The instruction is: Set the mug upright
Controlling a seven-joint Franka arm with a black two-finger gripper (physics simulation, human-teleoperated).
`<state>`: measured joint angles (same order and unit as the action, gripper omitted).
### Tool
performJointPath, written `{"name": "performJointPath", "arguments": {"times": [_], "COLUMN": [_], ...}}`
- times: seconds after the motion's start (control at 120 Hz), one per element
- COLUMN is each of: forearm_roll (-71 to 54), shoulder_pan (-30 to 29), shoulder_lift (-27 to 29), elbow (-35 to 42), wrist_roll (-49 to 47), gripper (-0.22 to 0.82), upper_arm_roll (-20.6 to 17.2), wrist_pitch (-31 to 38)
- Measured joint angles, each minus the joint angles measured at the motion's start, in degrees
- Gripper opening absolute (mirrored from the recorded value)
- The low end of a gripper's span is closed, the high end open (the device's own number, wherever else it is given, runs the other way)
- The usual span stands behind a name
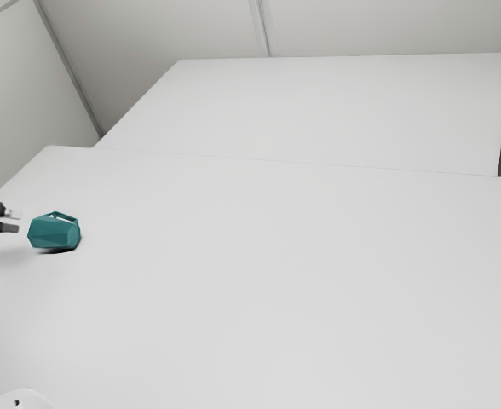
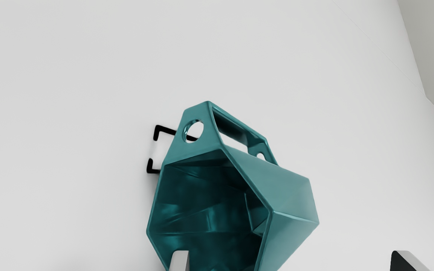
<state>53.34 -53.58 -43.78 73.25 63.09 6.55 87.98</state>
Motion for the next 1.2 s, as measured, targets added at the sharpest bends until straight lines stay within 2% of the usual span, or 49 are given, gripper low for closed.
{"name": "performJointPath", "arguments": {"times": [0.333,0.9,1.2], "forearm_roll": [0.2,0.01,-0.2], "shoulder_pan": [0.87,2.07,2.29], "shoulder_lift": [-0.42,-1.13,-1.07], "elbow": [0.13,1.39,1.42], "wrist_roll": [0.35,0.73,0.77], "gripper": [0.58,0.58,0.33], "upper_arm_roll": [-2.07,-3.03,-3.56], "wrist_pitch": [-0.08,-0.15,-0.24]}}
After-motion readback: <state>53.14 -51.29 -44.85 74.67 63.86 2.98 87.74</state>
